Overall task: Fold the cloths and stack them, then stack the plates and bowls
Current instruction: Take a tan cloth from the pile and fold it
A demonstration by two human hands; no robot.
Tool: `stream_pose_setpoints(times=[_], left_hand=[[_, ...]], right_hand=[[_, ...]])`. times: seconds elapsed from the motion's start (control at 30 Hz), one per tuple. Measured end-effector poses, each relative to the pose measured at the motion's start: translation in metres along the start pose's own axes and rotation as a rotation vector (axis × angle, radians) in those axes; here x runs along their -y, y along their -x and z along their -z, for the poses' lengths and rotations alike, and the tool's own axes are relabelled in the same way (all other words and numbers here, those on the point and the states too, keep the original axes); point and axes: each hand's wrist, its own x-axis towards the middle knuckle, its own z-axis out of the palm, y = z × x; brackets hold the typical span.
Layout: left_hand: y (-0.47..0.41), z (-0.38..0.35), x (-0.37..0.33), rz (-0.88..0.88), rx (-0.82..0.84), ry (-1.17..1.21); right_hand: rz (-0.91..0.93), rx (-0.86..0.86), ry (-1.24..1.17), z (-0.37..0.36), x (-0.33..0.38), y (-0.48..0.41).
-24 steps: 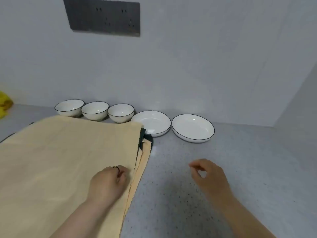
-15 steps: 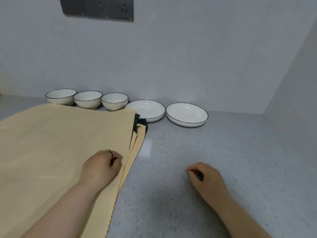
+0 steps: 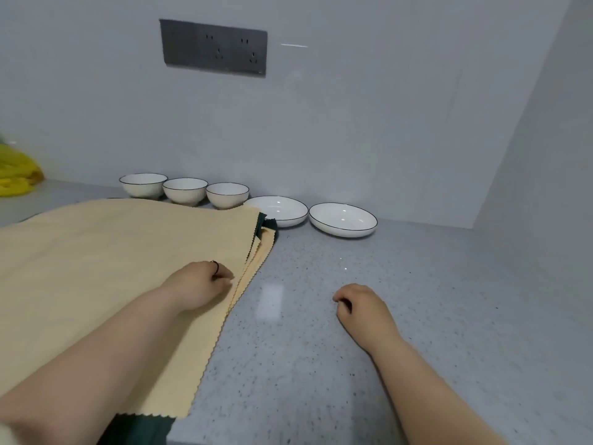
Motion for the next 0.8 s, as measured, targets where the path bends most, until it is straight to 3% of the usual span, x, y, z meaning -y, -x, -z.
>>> stream_pose_setpoints(times=[0.13,0.37,0.53,0.67,0.8], left_hand=[[0.027,0.009,0.021,-0.017,-0.011,0.121],[0.06,0.002,0.05,-0.024,-0.019,-0.156],[0.053,-0.002,0.05,-0.024,-0.058,-0.193],[0.055,-0.003,0.057,-0.025,-0.092,-0.098],[0.056,-0.003,0.06,0.017,-0.168,0.241]], right_hand=[[0.017,-0.011,0.007,0.002,0.0,0.0],[0.107,-0.016,-0.051,0.007,0.027,0.009],[0.521,0.262,-0.256,-0.013,0.118,0.047],[0.629,0.413,-0.196,-0.037,0.156,0.057],[0.594,0.367,-0.205,-0.044,0.156,0.052]])
